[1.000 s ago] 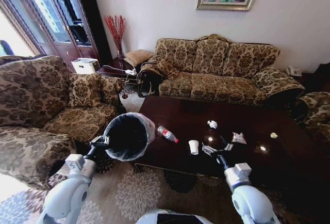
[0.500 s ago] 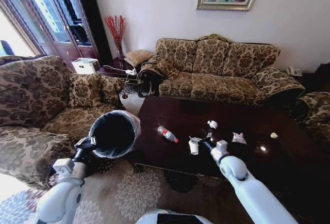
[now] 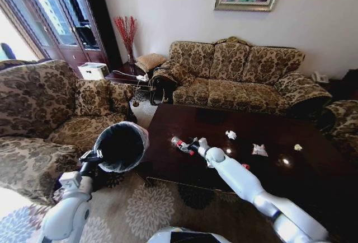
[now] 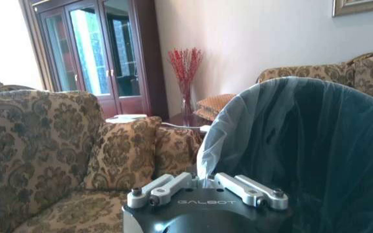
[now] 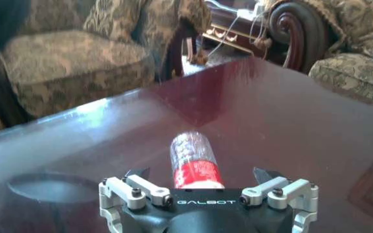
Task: Move to the front of the table and place the trash on the table into the trash bin.
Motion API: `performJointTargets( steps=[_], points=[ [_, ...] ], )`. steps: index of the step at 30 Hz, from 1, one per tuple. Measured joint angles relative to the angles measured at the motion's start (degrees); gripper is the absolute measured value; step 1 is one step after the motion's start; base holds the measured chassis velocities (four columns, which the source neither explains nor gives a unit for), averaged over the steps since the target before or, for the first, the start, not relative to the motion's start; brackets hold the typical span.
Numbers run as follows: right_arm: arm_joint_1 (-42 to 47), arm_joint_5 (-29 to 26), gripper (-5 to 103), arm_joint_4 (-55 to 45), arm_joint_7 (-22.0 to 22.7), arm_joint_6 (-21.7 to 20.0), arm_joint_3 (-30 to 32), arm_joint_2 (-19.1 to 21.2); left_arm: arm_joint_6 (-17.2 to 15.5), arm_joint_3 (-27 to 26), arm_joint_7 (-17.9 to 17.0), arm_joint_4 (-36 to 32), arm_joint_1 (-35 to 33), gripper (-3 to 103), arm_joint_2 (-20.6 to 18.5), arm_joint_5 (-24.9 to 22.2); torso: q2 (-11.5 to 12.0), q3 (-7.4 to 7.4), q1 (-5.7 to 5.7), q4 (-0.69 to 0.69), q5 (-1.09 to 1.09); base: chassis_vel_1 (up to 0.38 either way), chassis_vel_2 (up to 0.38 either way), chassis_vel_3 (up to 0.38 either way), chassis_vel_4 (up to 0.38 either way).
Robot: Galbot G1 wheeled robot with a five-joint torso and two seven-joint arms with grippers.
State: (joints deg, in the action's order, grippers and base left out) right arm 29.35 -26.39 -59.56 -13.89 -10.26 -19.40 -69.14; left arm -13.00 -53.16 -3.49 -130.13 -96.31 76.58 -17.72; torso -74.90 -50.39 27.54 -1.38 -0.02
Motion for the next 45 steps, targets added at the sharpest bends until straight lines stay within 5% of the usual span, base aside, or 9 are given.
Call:
performJointTargets(
  steps=[10,23,31,37,45],
  points=[
    [-1.01,1.07,103,5.74,-2.22,-0.14,-0.67,-3.43,0.33,-1.45,0.22,-0.61,-0.52,1,0.28,-0.34,0.0,0.0,0.0,-0.01,0.01,0.0,0.0,0.0,0.0],
    [1.16,2.51,52,6.44,0.05,-1.67,2.1,-3.29,0.51,-2.06,0.46,-1.94,-0.96,1,-0.18,-1.25,0.0,0.01,0.0,0.0,0.02,0.0,0.0,0.0,0.0],
    [1.8,1.67,31,4.35,2.04,-1.35,2.42,-2.98,0.28,-1.4,0.46,-1.72,-0.84,1,-1.11,-1.49,0.0,0.0,0.0,0.0,0.02,0.0,0.0,0.0,0.0],
    [2.96,-3.26,17,-9.63,8.07,-2.29,6.15,-0.03,-1.55,-0.36,0.87,0.74,0.06,1,-5.14,-4.63,0.01,0.0,0.01,-0.03,0.03,0.0,0.0,0.0,0.0],
    [6.46,-10.71,11,-41.13,13.84,-3.62,14.83,13.42,-7.46,2.54,2.62,5.79,6.03,1,-18.89,-15.68,0.0,0.0,0.01,0.02,0.02,0.0,0.0,0.0,0.0]
  ],
)
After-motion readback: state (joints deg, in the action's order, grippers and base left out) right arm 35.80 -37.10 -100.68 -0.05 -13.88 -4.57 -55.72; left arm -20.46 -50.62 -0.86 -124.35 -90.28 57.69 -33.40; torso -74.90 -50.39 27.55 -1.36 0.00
